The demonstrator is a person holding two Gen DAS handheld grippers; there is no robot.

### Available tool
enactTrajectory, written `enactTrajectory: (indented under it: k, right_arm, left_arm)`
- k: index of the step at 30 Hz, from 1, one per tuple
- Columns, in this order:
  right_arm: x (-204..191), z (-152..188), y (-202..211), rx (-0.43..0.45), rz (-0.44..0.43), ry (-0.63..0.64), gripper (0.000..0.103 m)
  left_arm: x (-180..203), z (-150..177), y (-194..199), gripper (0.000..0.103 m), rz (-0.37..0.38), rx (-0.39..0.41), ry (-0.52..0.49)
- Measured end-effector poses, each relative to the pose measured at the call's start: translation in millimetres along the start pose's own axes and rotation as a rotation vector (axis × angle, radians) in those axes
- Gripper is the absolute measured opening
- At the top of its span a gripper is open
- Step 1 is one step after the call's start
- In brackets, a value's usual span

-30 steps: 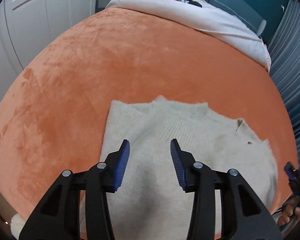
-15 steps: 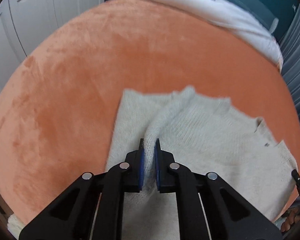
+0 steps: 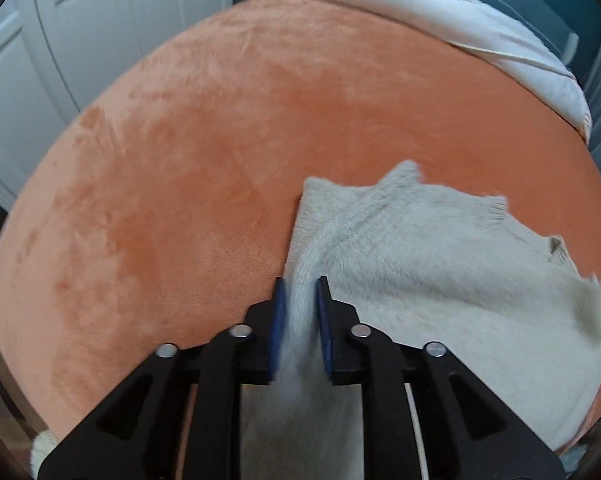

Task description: Fold small clothes

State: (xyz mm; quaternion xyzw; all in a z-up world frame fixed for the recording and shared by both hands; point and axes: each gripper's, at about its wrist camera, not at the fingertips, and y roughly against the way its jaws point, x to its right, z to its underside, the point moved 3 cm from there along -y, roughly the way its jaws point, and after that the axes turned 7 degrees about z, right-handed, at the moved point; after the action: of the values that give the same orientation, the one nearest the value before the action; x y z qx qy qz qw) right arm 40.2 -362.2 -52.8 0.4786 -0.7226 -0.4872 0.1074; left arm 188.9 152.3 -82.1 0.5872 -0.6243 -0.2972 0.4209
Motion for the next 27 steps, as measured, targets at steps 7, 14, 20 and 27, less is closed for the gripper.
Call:
enactTrajectory:
  k: [7, 14, 20, 27]
  right_arm:
    - [-71, 16, -7, -0.046, -0.048, 0.202, 0.028]
    - [-52, 4, -75, -0.182, 0.063, 0.114, 0.014]
    - [-15, 21, 30, -0.01, 0.025, 0.074, 0.038]
    - [93, 97, 40, -0.164, 0.026, -0.195, 0.066]
  left_arm:
    - [45, 10, 40, 0.047, 0.063, 0.08, -0.09]
    - [45, -1, -46, 0.049, -0.053, -0.07, -0.087]
    - [19, 24, 13, 0.057, 0.04, 0.017, -0.009]
    - [-48, 105, 46, 0.086, 0.046, -0.004, 0.244]
